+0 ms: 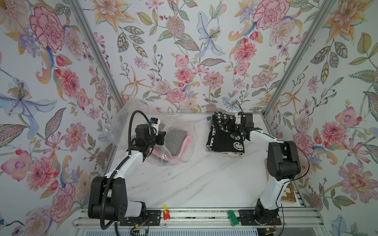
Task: Take the blanket out of the vacuum bag
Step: Place the blanket at the center of the board.
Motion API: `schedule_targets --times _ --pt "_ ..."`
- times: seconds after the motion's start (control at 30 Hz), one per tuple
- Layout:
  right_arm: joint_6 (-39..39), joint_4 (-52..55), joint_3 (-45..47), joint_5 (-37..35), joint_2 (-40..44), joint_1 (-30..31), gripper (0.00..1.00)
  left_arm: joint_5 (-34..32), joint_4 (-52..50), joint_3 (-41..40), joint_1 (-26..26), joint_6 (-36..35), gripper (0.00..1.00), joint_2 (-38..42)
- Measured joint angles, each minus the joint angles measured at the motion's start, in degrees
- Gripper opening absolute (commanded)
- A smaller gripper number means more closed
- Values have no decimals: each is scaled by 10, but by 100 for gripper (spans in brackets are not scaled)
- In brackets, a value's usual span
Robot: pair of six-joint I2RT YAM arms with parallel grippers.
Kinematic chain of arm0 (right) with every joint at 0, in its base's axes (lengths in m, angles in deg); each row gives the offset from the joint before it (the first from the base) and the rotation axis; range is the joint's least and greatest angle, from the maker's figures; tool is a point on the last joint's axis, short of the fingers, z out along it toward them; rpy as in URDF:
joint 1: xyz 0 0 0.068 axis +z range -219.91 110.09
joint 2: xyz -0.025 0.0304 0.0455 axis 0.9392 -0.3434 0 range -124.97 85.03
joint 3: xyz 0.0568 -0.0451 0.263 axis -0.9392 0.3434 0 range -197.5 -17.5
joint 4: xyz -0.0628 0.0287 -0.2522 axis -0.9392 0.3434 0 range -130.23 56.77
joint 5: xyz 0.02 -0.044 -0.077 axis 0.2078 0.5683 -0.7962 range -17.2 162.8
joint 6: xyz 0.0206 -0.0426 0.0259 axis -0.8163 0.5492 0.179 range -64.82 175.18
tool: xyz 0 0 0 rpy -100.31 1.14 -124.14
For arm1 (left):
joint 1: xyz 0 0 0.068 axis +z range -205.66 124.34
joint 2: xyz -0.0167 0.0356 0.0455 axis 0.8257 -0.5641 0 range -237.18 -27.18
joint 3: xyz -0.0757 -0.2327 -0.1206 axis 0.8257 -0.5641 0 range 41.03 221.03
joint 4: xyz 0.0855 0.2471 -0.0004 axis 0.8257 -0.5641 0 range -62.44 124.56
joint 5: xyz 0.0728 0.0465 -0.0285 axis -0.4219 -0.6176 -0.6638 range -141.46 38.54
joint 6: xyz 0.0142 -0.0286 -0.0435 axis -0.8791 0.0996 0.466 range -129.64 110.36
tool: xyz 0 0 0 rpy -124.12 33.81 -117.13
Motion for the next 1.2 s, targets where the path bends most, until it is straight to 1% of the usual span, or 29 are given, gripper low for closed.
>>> schedule_targets --times 0.2,0.3,0.4,0.57,0.73,1.0,1.2 --pt "78 61 -92 -31 -49 0 91 0 0 0 0 0 4 -4" --pt "104 74 -101 -36 -45 1 91 0 0 2 0 0 4 -5" --pt "113 78 -100 -31 -30 7 92 0 0 2 0 0 4 -4" --pt "95 45 -70 19 16 35 92 1 0 3 0 0 4 -5" --pt "56 -4 -56 70 14 65 92 2 0 3 0 0 4 -5" --pt "18 -47 -27 78 -37 87 92 2 0 3 0 0 4 -4" --pt "19 -53 -21 69 -27 88 92 2 0 3 0 0 4 -5"
